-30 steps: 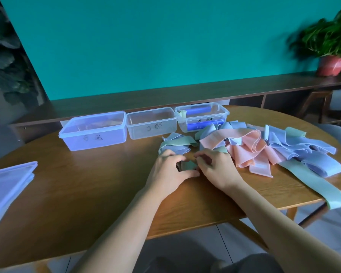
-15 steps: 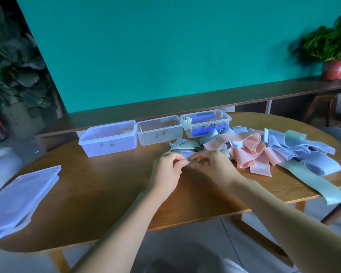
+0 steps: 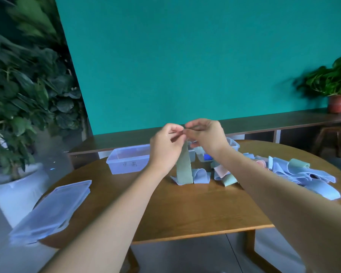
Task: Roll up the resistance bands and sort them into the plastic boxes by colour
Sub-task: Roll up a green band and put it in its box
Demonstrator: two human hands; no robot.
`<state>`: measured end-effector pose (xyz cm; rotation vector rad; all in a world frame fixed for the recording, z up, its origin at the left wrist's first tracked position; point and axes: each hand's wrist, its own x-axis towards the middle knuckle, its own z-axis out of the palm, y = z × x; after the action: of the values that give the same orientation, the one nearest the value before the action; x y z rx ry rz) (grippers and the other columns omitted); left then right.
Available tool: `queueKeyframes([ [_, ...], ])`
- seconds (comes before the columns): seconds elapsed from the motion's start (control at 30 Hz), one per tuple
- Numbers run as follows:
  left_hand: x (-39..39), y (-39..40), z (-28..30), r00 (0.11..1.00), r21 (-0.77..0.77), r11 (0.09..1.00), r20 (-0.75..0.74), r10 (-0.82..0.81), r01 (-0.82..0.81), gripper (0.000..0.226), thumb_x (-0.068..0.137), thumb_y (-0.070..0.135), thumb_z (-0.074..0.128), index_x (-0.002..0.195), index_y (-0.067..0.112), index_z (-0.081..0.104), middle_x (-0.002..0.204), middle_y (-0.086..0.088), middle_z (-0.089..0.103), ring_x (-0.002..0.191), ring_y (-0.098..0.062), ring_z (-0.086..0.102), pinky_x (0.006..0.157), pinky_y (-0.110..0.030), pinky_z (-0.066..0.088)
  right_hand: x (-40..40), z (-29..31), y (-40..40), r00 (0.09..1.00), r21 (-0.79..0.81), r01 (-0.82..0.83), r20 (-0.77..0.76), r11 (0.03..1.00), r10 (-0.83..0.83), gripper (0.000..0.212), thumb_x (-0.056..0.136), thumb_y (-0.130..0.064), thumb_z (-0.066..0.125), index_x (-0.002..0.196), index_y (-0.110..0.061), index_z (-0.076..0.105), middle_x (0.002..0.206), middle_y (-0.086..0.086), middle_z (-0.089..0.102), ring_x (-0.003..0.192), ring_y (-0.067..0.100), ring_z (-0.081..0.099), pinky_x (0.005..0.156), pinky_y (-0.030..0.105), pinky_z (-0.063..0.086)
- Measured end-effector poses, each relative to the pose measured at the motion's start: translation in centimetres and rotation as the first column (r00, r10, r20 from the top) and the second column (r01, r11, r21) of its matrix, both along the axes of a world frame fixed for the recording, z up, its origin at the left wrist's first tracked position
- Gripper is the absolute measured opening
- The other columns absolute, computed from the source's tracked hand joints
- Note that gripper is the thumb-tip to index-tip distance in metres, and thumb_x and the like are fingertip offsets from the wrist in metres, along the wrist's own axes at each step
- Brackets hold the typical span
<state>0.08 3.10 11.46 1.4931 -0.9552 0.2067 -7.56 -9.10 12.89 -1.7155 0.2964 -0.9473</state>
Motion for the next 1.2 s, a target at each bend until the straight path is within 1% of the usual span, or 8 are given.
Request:
queueKeyframes([
  [0.13,-0.7,1.5,2.4,0.988,-0.054,0.991,-0.09,-0.125,0.12,0.027,0.082,0.0,0.077,0.099,0.017,0.066,0.102,-0.003,0.075,0.098,-0.012,0.072,0.093,-0.032,0.056,-1.1,2.4,1.5,0.98,0.148,-0.194,0.081,0.97,0.183,0.01,0.089,-0.005,0.075,0.098,-0.003,0.07,0.086,0.011,0.075,0.074,0.021,0.073,0.074,0.032,0.063],
  [0.3,-1.8,3.4,4.9,0.998,-0.08,0.996,-0.037,-0.042,0.039,0.025,0.082,-0.001,0.077,0.091,0.021,0.068,0.094,0.001,0.075,0.09,-0.006,0.071,0.085,-0.018,0.053,-2.8,4.6,3.3,0.951,0.102,-0.303,0.101,0.948,0.293,0.011,0.1,-0.006,0.06,0.098,0.0,0.069,0.089,0.014,0.071,0.077,0.019,0.071,0.08,0.029,0.062],
  [0.47,-3.3,6.0,7.1,0.999,-0.121,0.992,0.024,0.032,-0.028,0.014,0.087,0.005,0.074,0.095,0.017,0.071,0.086,0.005,0.075,0.079,0.0,0.069,0.077,-0.012,0.051,-3.9,6.3,4.7,1.0,-0.309,0.007,-0.007,0.951,-0.009,0.012,0.095,-0.021,0.069,0.104,-0.019,0.076,0.08,-0.008,0.06,0.06,0.003,0.051,0.064,0.019,0.046],
  [0.53,-3.8,7.0,7.5,0.999,-0.123,0.992,0.02,0.03,-0.028,0.014,0.087,0.005,0.074,0.096,0.016,0.072,0.088,0.002,0.076,0.083,-0.005,0.071,0.08,-0.018,0.054,-4.2,6.9,5.3,0.999,-0.354,0.03,-0.027,0.935,-0.043,0.009,0.091,-0.029,0.073,0.1,-0.026,0.077,0.085,-0.009,0.061,0.06,0.003,0.048,0.067,0.019,0.041],
  [0.77,-5.0,12.5,7.4,0.997,-0.058,0.996,0.026,0.075,-0.073,0.015,0.085,0.01,0.077,0.097,0.017,0.072,0.086,0.003,0.077,0.084,-0.01,0.073,0.082,-0.023,0.056,-5.9,7.4,8.2,0.951,-0.219,-0.303,-0.125,0.927,0.281,0.016,0.089,-0.02,0.077,0.097,-0.006,0.074,0.083,0.001,0.075,0.07,0.007,0.066,0.063,0.021,0.05],
  [0.87,-5.1,14.6,7.0,0.996,-0.029,0.996,0.001,0.088,-0.088,0.015,0.085,0.012,0.078,0.098,0.016,0.072,0.083,0.001,0.077,0.076,-0.016,0.073,0.07,-0.029,0.059,-5.5,7.0,9.3,0.912,-0.163,-0.406,-0.124,0.899,0.39,0.02,0.088,-0.016,0.078,0.099,0.0,0.073,0.076,0.002,0.073,0.066,0.011,0.065,0.061,0.021,0.05],
  [1.0,-4.5,16.3,6.1,0.991,0.025,0.991,-0.007,0.13,-0.13,0.015,0.087,0.013,0.077,0.101,0.011,0.073,0.083,0.0,0.077,0.066,-0.008,0.069,0.055,-0.022,0.054,-4.1,6.2,10.3,0.883,-0.127,-0.465,-0.148,0.876,0.446,0.021,0.085,-0.015,0.081,0.099,0.0,0.074,0.077,0.005,0.072,0.067,0.013,0.064,0.058,0.02,0.049],
  [1.2,0.4,16.5,2.1,0.969,0.182,0.952,0.034,0.244,-0.246,0.006,0.085,0.022,0.079,0.09,0.025,0.079,0.084,0.013,0.076,0.078,0.004,0.07,0.072,-0.016,0.054,0.4,2.5,10.0,0.871,-0.156,-0.466,-0.253,0.871,0.421,0.022,0.084,-0.015,0.081,0.099,-0.001,0.075,0.073,0.003,0.07,0.064,0.01,0.061,0.058,0.025,0.043],
])
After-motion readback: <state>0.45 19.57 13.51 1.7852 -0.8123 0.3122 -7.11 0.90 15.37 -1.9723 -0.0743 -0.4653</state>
